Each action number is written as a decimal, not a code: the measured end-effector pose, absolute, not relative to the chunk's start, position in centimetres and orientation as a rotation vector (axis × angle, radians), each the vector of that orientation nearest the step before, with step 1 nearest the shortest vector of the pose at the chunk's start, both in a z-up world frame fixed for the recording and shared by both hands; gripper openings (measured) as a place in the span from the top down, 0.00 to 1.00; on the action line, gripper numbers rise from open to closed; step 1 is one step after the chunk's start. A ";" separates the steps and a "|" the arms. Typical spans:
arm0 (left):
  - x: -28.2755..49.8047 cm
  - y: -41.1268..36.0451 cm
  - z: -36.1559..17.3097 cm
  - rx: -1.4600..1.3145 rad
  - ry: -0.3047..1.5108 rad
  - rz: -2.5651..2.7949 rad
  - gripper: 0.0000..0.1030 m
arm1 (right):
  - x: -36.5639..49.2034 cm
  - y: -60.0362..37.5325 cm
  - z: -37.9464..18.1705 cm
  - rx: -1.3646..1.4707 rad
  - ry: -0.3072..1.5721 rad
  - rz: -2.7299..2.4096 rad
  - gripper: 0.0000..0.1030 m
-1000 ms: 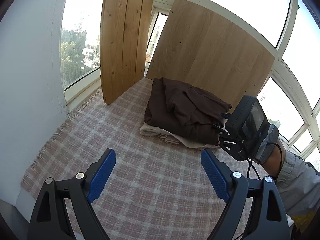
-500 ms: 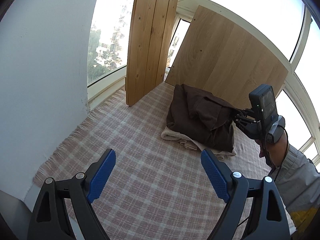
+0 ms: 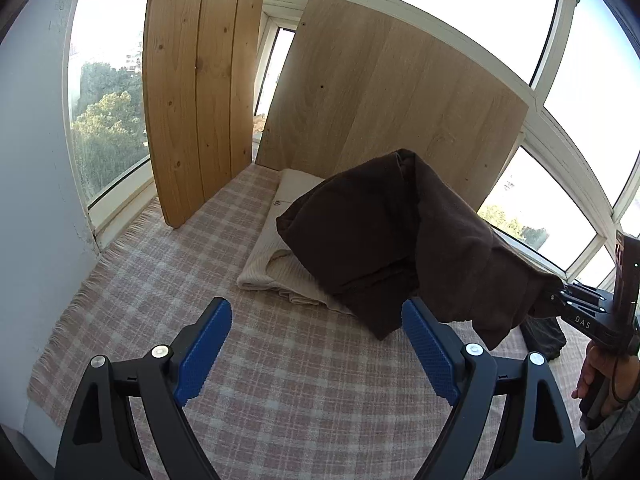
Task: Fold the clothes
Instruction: 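Lift the brown garment with the right tool off the beige cardigan, then lower the brown garment beside the black shorts and open the right tool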
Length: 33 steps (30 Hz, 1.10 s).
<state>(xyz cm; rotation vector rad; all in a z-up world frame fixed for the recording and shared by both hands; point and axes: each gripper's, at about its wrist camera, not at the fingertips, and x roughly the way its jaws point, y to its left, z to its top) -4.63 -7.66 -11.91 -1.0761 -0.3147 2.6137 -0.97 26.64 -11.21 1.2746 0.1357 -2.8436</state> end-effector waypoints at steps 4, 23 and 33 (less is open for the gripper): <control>-5.0 -4.8 -11.8 -1.076 -0.273 2.556 0.16 | 5.1 32.7 -10.9 1.416 0.054 -2.967 0.91; -6.0 0.8 -8.7 -0.960 -0.229 2.501 0.16 | -6.4 34.8 10.1 0.725 0.657 -3.200 0.91; -5.5 -0.4 -8.1 -0.939 -0.254 2.533 0.16 | -2.6 30.5 12.0 0.625 0.613 -3.151 0.91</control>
